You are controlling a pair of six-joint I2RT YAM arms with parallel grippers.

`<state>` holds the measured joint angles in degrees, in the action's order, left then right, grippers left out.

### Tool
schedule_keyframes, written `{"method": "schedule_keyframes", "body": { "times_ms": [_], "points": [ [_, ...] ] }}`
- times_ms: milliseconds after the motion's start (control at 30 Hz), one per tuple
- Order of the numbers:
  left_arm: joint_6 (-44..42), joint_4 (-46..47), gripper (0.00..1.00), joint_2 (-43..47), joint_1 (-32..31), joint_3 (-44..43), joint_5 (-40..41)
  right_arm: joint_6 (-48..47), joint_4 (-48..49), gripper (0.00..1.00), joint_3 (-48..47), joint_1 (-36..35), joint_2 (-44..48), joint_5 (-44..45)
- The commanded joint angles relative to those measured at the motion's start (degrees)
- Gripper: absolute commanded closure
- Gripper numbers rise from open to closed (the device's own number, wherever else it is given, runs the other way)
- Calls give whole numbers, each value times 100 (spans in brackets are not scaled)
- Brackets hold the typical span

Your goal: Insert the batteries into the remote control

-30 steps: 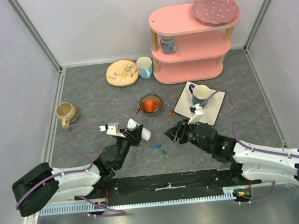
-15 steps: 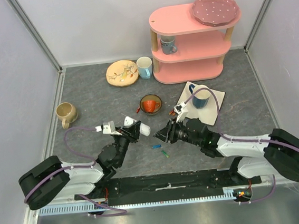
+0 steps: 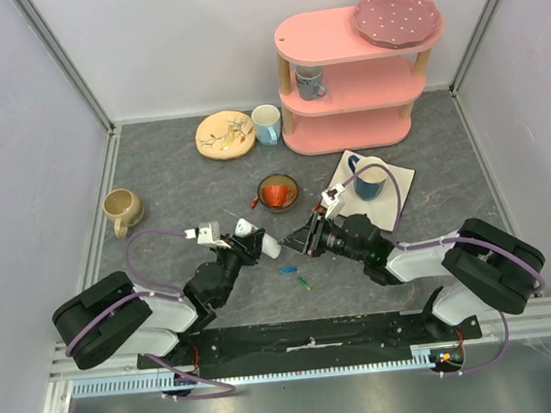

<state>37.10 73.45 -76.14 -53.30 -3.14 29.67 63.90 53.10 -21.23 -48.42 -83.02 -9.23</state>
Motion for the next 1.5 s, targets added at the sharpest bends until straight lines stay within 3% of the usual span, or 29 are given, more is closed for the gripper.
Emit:
{"method": "schedule_keyframes", "body": {
  "times_ms": [0, 200, 1467],
  "points": [
    [122, 1462, 98, 46, 39, 296, 4, 176, 552, 61, -39, 70, -188, -245],
    [25, 1470, 98, 108, 39, 287, -110, 246, 499, 55, -47, 79, -372, -307],
    [-36, 1506, 98, 310, 39, 164, -400, 290, 464, 55, 76, 70, -548, -334]
  ]
}}
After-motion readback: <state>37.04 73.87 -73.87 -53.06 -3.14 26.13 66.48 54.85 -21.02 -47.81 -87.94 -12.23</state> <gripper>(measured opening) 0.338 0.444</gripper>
